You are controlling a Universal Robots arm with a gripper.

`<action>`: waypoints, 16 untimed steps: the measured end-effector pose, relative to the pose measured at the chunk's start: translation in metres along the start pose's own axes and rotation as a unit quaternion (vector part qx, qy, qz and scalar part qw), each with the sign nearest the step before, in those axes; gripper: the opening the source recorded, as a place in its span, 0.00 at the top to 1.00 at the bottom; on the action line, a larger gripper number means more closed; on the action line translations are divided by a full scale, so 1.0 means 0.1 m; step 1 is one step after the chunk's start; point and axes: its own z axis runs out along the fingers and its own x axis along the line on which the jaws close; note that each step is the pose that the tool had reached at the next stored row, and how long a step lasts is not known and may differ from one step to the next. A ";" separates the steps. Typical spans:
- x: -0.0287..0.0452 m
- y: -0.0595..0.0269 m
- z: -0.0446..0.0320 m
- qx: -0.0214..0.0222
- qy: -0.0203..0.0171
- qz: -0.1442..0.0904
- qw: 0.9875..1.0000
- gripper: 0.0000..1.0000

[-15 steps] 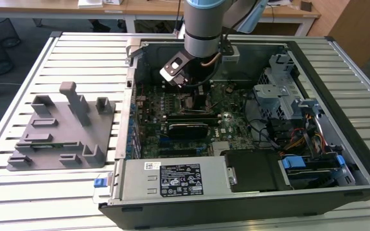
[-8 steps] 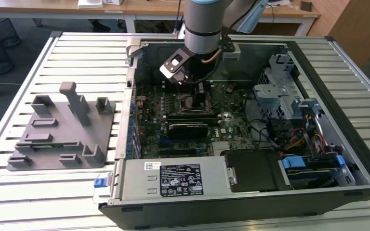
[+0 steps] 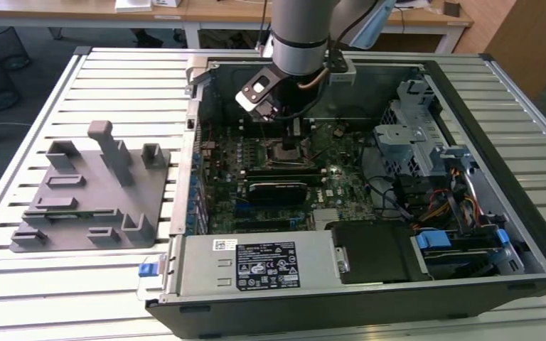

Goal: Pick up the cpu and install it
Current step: 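Place the cpu into insertion slot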

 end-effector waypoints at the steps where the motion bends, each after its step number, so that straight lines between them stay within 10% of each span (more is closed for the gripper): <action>1: 0.000 0.000 -0.010 0.000 0.000 0.000 1.000 0.82; 16: -0.002 0.001 -0.106 0.000 0.000 0.000 1.000 0.88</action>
